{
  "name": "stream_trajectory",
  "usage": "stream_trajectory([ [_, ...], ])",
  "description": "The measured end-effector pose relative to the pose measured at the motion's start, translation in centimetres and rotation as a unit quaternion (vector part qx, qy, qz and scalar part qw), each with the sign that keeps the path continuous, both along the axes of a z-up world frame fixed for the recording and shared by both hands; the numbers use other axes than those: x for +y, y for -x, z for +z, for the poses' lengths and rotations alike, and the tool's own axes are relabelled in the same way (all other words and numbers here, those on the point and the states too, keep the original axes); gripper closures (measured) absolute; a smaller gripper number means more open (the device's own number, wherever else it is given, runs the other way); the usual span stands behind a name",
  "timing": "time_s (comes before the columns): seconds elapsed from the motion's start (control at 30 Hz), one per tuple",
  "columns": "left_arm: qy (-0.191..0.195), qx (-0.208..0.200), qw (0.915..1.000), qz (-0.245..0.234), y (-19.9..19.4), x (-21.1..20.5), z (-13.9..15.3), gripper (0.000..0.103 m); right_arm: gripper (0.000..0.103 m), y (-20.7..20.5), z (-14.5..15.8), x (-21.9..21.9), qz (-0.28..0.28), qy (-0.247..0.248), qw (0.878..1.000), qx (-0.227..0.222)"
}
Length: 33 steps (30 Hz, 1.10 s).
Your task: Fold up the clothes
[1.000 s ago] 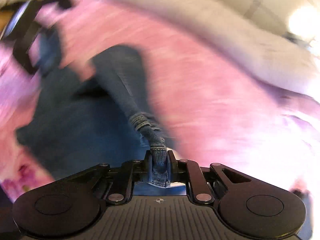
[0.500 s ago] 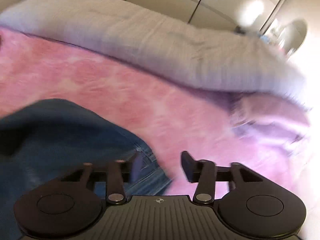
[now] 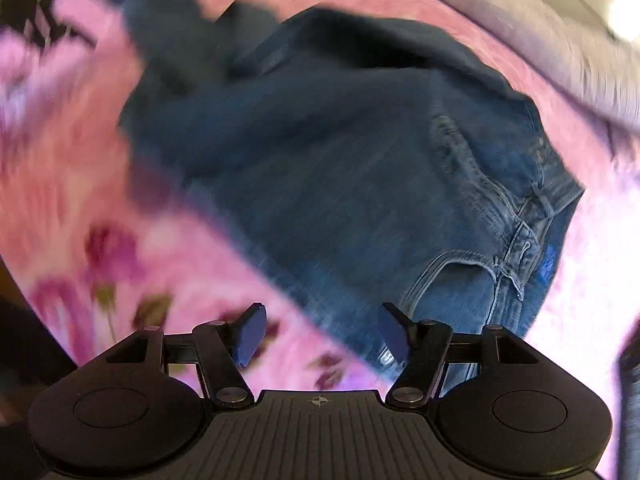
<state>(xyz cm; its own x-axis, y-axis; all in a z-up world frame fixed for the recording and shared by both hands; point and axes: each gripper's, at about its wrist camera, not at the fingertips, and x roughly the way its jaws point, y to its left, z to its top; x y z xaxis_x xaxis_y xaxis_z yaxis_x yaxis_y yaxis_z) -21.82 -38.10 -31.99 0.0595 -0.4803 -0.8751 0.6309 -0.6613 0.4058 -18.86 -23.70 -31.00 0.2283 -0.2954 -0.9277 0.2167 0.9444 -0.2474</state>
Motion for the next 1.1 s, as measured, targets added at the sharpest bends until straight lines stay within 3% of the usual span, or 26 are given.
stream_trajectory([
  [0.1,0.017,0.018,0.9993,-0.027,1.3,0.7,-0.7,0.049,0.038,-0.3,-1.4,1.5,0.006,0.038,0.999,0.021],
  [0.2,0.044,0.063,0.9968,-0.019,3.4,0.6,-0.5,0.036,0.038,-1.0,-3.2,2.1,0.024,0.075,0.996,0.035],
  [0.27,0.066,0.076,0.9948,-0.013,5.4,0.2,-0.7,0.035,0.038,-1.6,-5.0,1.6,0.045,0.101,0.993,0.040],
  [0.43,0.106,0.069,0.9919,0.014,9.3,-1.9,-2.9,0.032,0.038,-1.6,-7.3,0.8,0.132,0.152,0.979,0.029],
  [0.47,0.113,0.061,0.9916,0.020,9.9,-2.3,-3.4,0.032,0.053,-1.2,-7.3,0.8,0.145,0.153,0.977,0.024],
  [0.5,0.119,0.051,0.9913,0.024,10.5,-2.7,-3.9,0.032,0.084,-0.8,-7.2,0.6,0.149,0.150,0.977,0.020],
  [0.6,0.136,0.007,0.9902,0.029,11.6,-3.7,-4.7,0.032,0.088,0.4,-5.4,-0.9,0.118,0.123,0.985,0.005],
  [0.63,0.138,-0.005,0.9897,0.038,11.6,-4.2,-4.8,0.036,0.089,0.8,-4.3,-1.3,0.111,0.118,0.987,-0.006],
  [0.7,0.122,-0.019,0.9907,0.057,11.3,-5.1,-4.6,0.084,0.092,1.8,-1.8,-2.0,0.104,0.120,0.987,-0.029],
  [0.77,0.111,-0.025,0.9914,0.064,11.0,-5.4,-3.6,0.090,0.093,3.0,0.6,-2.1,0.104,0.122,0.986,-0.041],
  [0.9,0.101,-0.026,0.9940,0.033,12.2,-3.4,0.3,0.094,0.093,5.0,3.1,-1.2,0.127,0.116,0.984,-0.037],
  [1.1,0.010,0.015,0.9997,0.017,18.5,3.8,5.3,0.094,0.093,9.1,5.2,0.5,0.122,0.093,0.988,-0.005],
])
